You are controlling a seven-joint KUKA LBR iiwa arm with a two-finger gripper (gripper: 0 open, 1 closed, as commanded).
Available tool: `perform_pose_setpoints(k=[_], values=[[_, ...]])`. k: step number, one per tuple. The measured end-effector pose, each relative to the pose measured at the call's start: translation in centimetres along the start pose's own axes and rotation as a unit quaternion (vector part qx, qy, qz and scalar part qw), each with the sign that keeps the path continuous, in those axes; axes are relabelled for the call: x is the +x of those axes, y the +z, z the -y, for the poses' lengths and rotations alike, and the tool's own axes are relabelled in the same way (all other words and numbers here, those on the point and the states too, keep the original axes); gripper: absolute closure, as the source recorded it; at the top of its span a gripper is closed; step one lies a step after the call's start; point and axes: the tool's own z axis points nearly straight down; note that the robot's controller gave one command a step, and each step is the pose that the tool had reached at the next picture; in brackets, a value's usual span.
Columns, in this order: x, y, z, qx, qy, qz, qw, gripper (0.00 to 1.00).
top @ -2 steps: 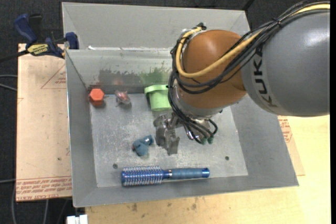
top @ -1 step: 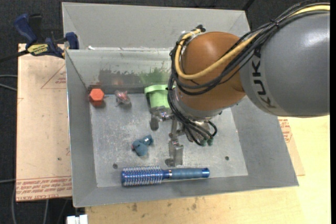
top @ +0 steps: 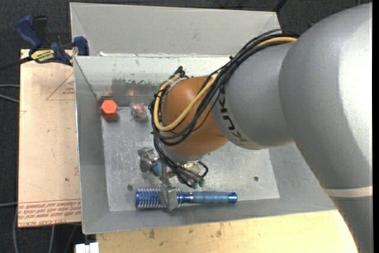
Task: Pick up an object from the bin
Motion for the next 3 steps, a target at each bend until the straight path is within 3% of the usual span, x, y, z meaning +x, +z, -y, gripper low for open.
perform_pose_setpoints(k=[1,2,3], values=[[0.3,2.2,-1.5,0.001,-0.015,0.0101,0.9998,0.0],[0.7,2.5,-1.5,0.001,-0.014,0.0035,0.9999,1.0],[-4.7,2.4,-1.5,0.001,-0.014,0.0065,0.9999,1.0]])
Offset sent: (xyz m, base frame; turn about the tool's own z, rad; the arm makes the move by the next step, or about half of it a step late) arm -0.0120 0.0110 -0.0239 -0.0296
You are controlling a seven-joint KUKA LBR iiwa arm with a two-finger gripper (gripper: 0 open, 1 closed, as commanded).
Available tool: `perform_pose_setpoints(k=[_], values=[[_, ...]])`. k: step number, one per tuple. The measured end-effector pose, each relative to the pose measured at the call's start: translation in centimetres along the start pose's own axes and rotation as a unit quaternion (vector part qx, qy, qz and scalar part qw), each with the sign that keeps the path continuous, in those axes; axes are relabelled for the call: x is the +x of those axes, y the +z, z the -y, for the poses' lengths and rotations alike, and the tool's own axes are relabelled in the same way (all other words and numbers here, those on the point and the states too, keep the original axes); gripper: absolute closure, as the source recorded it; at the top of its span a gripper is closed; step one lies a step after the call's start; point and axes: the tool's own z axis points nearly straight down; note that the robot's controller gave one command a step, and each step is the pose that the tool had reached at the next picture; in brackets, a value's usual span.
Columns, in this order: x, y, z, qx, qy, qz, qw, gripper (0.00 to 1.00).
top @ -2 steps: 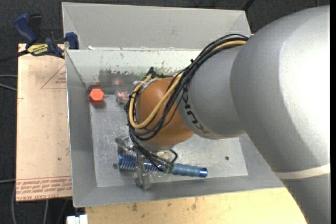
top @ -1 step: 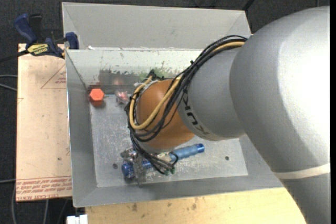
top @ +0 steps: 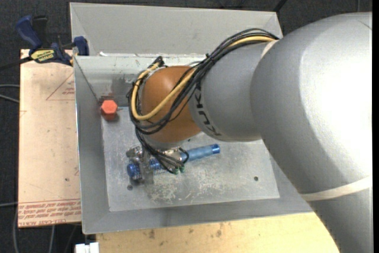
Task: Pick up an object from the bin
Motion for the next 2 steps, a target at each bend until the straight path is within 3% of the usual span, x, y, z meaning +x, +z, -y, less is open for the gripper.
perform_pose_setpoints(k=[1,2], values=[[3.8,0.1,0.4,0.0,-0.091,-0.0044,0.9959,1.0],[4.2,-16.0,2.3,0.001,-0.071,0.0018,0.9974,1.0]])
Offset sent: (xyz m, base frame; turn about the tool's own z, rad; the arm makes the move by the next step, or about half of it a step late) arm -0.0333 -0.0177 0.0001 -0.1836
